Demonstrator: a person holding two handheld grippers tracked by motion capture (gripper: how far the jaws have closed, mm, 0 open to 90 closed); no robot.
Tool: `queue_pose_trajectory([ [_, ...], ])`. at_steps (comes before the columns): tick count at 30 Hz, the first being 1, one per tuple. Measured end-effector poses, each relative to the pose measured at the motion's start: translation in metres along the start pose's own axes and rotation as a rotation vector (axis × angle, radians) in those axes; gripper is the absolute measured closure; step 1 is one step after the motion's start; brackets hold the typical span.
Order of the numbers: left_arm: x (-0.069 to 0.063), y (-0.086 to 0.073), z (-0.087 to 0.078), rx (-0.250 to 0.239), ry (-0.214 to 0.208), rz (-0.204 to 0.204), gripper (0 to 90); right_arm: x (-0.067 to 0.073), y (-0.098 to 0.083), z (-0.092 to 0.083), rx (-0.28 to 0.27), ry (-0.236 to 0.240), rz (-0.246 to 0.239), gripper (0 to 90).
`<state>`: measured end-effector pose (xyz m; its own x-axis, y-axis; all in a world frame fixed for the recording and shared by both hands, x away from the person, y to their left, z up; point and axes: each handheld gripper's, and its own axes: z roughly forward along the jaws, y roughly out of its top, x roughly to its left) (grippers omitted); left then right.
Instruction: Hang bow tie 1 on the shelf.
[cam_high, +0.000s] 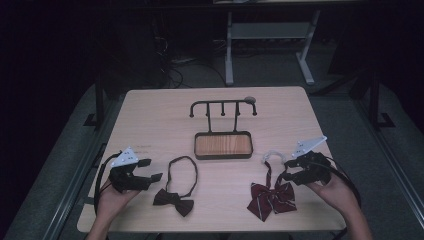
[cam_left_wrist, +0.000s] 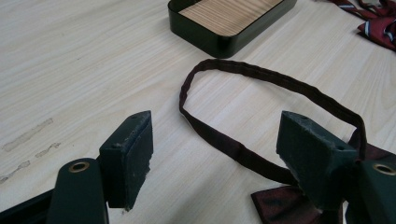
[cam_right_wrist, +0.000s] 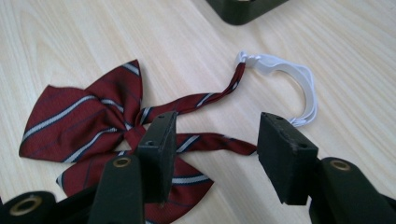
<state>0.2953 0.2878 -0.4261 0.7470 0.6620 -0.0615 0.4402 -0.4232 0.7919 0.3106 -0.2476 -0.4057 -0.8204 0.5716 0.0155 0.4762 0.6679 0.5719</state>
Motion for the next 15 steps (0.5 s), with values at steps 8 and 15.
queue_pose_trajectory([
  [8, -0.001, 0.0, -0.001, -0.001, 0.007, -0.001, 27.3, -0.01, 0.005, 0.0, -0.01, 0.013, 0.025, 50.3],
  [15, 0.0, 0.0, -0.002, -0.002, 0.005, 0.005, 27.3, -0.017, 0.012, 0.01, 0.026, 0.022, 0.032, 54.4],
])
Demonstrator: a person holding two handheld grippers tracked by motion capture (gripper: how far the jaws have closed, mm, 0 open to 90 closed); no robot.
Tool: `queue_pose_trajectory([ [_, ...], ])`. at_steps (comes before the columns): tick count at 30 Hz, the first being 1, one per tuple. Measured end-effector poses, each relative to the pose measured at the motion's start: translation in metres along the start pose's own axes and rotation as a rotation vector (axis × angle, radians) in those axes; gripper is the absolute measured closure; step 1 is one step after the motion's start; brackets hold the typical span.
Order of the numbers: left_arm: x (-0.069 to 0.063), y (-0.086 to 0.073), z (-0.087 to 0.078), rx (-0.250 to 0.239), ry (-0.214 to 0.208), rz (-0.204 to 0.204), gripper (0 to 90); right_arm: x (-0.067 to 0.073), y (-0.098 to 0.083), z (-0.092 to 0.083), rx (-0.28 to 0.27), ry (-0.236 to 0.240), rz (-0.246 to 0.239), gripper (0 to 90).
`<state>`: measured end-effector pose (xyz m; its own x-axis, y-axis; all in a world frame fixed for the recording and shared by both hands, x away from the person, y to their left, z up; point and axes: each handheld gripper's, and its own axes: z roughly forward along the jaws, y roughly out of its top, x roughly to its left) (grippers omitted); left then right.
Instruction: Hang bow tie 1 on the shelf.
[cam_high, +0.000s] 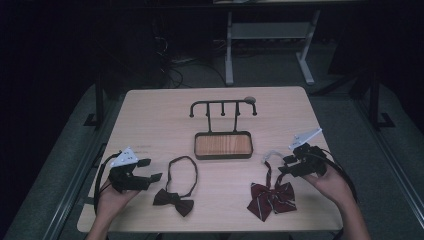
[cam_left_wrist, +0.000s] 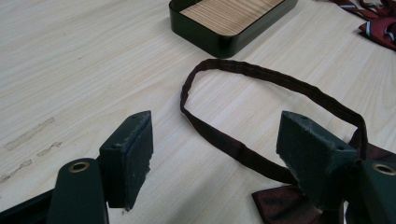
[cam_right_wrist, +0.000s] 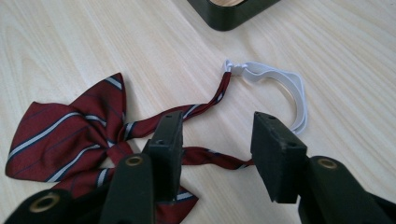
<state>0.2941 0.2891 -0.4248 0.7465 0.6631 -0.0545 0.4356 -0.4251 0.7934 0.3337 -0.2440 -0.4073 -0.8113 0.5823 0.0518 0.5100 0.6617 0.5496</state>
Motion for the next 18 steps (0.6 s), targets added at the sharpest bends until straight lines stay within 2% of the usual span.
queue_pose_trajectory([
  [11, -0.002, 0.001, 0.002, 0.005, 0.002, 0.012, 27.3, -0.012, 0.006, 0.009, 0.023, 0.0, 0.027, 58.0],
  [14, -0.002, 0.0, 0.003, 0.011, 0.006, 0.013, 27.3, -0.018, 0.006, 0.012, 0.026, -0.004, 0.05, 58.8],
  [18, -0.001, 0.0, 0.002, 0.013, 0.008, 0.006, 27.3, -0.025, 0.008, 0.016, 0.063, -0.01, 0.065, 59.3],
])
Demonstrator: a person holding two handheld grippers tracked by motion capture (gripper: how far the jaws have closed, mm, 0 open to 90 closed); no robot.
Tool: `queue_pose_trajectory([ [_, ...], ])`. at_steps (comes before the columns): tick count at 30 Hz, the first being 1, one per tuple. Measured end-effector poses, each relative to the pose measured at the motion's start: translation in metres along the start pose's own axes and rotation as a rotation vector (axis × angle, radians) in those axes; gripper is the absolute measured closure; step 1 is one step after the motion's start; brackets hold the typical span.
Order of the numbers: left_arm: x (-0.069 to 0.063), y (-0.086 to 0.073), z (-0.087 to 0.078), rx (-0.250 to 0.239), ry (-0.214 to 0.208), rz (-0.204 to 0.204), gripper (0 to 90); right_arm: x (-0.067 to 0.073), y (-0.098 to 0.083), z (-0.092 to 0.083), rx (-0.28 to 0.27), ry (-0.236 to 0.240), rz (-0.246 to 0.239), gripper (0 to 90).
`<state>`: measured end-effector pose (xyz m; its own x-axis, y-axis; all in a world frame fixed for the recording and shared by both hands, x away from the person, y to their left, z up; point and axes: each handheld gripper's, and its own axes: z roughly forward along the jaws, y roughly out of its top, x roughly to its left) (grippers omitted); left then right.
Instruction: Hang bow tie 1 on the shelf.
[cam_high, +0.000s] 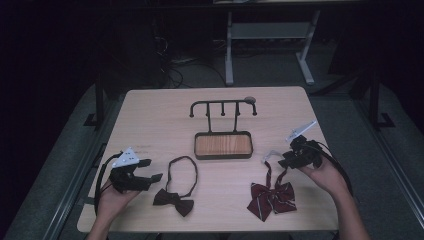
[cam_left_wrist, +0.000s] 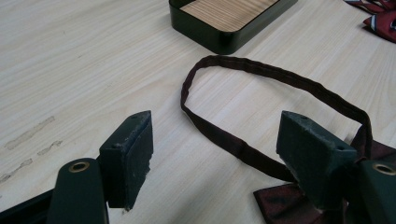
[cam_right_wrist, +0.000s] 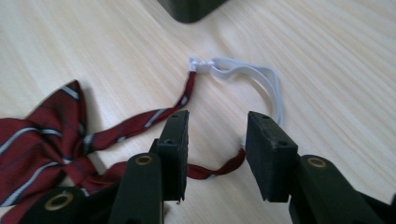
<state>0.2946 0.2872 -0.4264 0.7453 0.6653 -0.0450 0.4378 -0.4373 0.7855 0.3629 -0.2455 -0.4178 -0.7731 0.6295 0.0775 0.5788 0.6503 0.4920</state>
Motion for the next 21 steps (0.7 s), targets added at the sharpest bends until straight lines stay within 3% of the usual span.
queue_pose_trajectory([
  [8, -0.001, 0.0, 0.0, -0.002, -0.001, 0.004, 27.3, -0.008, 0.004, 0.007, 0.027, -0.009, 0.019, 59.7],
  [13, 0.001, 0.0, 0.0, 0.002, 0.003, 0.001, 27.3, -0.009, 0.003, 0.012, 0.057, -0.047, 0.043, 60.9],
  [21, 0.0, 0.0, 0.0, 0.007, 0.003, 0.003, 27.3, -0.016, -0.002, 0.018, 0.076, -0.039, 0.092, 62.4],
])
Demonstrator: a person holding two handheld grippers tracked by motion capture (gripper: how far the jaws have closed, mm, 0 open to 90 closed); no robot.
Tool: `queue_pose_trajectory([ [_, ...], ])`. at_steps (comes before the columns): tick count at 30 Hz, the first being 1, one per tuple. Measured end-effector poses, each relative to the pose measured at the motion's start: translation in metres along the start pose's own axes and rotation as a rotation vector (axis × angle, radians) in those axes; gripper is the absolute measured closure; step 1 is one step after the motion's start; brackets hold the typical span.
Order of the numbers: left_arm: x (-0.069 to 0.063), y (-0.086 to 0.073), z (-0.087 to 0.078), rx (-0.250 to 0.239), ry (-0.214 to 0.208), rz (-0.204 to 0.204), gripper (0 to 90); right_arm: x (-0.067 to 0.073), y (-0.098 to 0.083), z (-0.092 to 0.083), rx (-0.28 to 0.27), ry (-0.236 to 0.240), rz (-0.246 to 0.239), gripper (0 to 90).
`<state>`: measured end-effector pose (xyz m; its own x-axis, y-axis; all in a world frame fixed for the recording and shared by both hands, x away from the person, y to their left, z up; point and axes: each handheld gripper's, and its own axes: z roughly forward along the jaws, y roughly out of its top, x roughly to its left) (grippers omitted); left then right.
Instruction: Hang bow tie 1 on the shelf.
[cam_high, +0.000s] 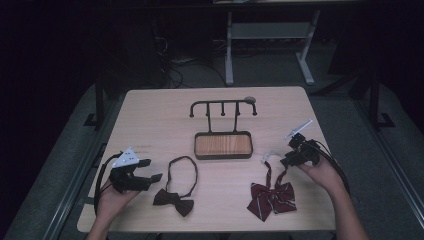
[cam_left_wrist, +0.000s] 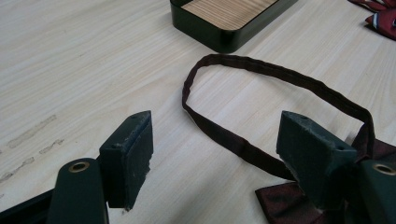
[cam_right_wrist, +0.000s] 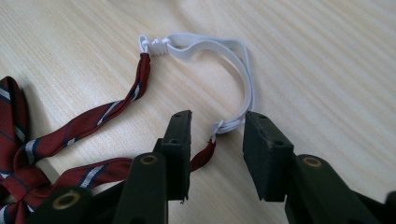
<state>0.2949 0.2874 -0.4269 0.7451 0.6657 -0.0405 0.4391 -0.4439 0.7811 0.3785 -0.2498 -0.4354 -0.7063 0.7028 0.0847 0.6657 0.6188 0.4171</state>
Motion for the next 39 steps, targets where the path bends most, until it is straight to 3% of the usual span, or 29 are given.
queue_pose_trajectory([
  [20, -0.001, 0.0001, -0.0003, 0.0, 0.002, 0.005, 27.3, 0.0015, -0.0031, 0.0052, 0.051, -0.038, 0.058, 66.7],
  [39, -0.0016, 0.0007, -0.0014, -0.005, 0.009, 0.012, 27.3, 0.0027, -0.0011, 0.0097, 0.079, -0.041, 0.039, 79.6],
])
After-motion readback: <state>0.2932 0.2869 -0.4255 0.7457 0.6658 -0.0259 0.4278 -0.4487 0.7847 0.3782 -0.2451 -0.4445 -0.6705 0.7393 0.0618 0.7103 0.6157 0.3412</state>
